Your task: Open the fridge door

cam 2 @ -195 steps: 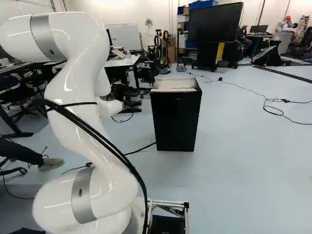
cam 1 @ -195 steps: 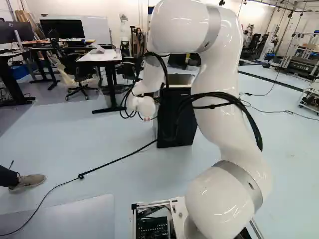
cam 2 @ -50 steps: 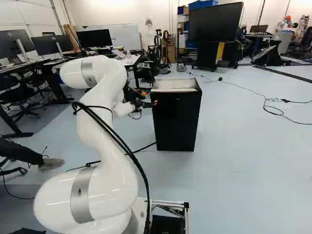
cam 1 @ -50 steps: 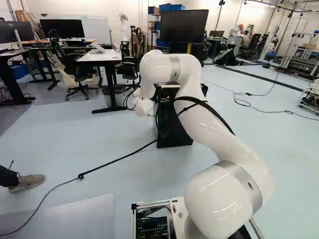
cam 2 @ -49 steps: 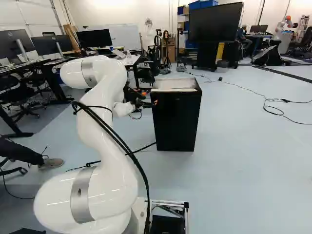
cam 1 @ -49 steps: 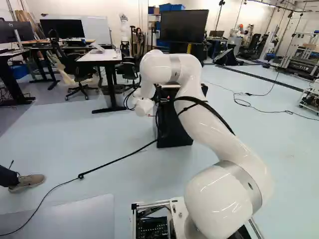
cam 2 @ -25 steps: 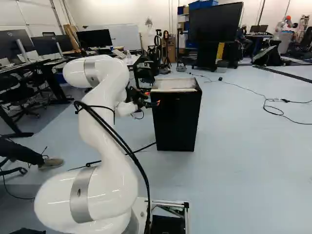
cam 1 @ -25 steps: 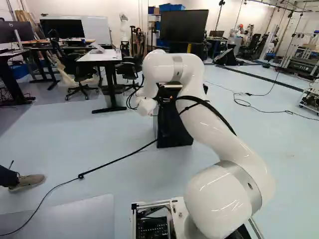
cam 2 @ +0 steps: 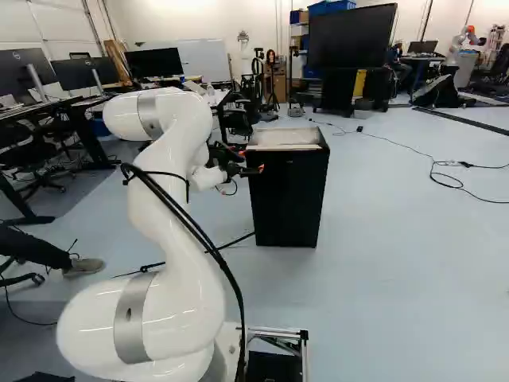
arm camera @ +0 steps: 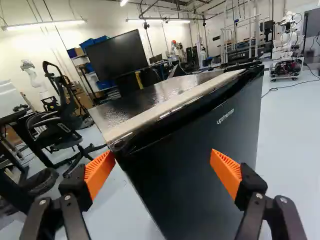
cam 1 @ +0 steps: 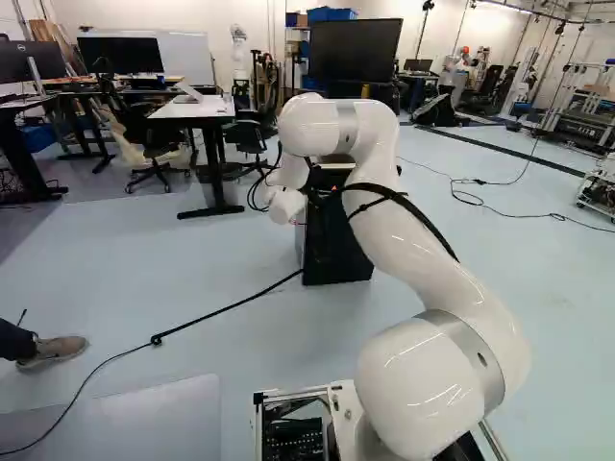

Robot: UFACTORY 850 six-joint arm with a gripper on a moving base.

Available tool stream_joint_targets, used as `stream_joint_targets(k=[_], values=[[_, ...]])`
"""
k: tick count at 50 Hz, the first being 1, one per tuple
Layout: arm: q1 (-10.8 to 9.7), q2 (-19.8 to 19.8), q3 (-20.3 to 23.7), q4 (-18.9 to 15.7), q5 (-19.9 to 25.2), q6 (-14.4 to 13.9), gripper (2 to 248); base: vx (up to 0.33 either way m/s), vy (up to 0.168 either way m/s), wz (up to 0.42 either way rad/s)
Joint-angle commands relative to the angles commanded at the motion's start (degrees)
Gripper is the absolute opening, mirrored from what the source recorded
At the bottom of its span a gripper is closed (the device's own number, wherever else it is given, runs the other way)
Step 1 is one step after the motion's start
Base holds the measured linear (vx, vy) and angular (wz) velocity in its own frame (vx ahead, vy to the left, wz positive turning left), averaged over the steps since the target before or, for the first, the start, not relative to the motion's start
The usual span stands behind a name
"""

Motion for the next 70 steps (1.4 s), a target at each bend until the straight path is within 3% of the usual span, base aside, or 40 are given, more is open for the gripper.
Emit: stream_joint_targets(k=[19, 37, 70], values=[[0.1, 0.5, 0.9, 0.6, 0.0, 0.0, 247, 0.000, 0.000, 0.000], [0.8, 3.9, 6.5, 3.8, 0.0, 0.0, 247, 0.000, 0.000, -0.002], [3.1, 11.4, 19.4, 15.4, 0.4, 0.0, 247, 0.000, 0.000, 0.000]])
